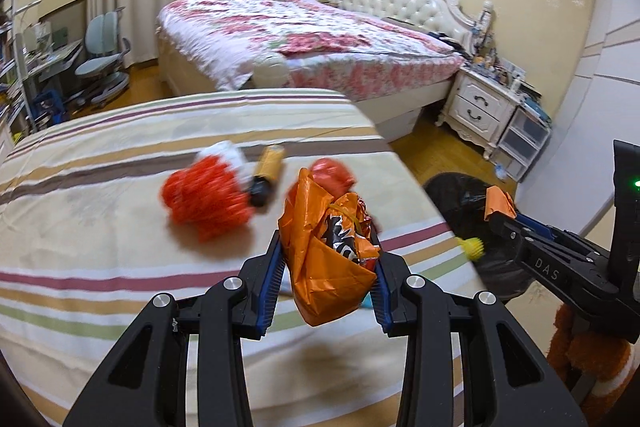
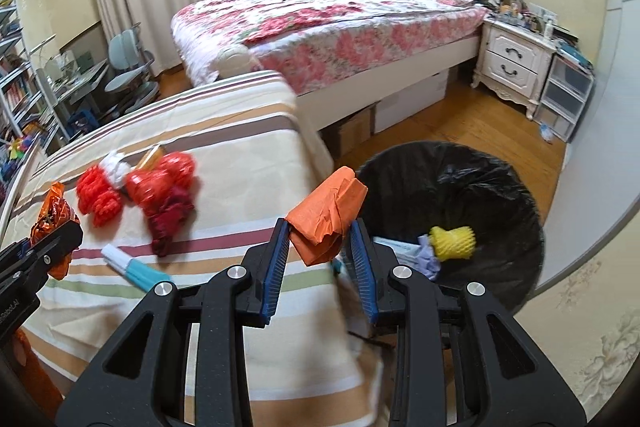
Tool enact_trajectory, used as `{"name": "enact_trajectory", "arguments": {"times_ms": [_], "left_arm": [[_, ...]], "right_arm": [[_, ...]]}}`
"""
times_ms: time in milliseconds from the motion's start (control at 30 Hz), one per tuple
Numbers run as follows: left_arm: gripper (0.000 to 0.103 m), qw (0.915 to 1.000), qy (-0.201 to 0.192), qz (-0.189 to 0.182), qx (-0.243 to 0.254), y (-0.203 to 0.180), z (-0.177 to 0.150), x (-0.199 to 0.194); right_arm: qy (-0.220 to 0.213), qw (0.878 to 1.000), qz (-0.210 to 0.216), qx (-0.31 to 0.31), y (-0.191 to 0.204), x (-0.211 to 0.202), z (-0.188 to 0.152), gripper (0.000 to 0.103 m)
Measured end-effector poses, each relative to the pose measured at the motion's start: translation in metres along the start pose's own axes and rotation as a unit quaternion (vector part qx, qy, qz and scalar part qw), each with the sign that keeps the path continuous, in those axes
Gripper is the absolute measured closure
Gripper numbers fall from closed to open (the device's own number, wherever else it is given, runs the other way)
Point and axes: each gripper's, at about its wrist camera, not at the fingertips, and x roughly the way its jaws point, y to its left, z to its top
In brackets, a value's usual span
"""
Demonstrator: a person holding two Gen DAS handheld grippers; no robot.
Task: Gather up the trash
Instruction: 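Carry the orange bag and orange cloth over the black bin and open both tools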
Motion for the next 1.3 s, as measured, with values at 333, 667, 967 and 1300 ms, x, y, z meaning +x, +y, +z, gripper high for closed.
{"name": "enact_trajectory", "arguments": {"times_ms": [333, 667, 967, 1300], "left_arm": [[0.064, 0.9964, 0.011, -0.051, 0.066, -0.084, 0.021, 0.05], [0.064, 0.9914, 0.04, -0.064, 0.107, -0.137, 0.023, 0.094], [0.064, 0.9888, 0.062, -0.059, 0.122, -0.157, 0.024, 0.127], [0.046, 0.9862, 0.078, -0.055, 0.135, -0.17, 0.022, 0.142]], "right_arm": [[-0.001, 0.998, -0.044, 0.05, -0.074, 0.012, 0.006, 0.072], [0.012, 0.995, -0.064, 0.082, -0.117, 0.03, 0.003, 0.072], [0.018, 0.992, -0.072, 0.098, -0.137, 0.04, 0.002, 0.071], [0.008, 0.99, -0.083, 0.113, -0.148, 0.036, 0.004, 0.062]]}}
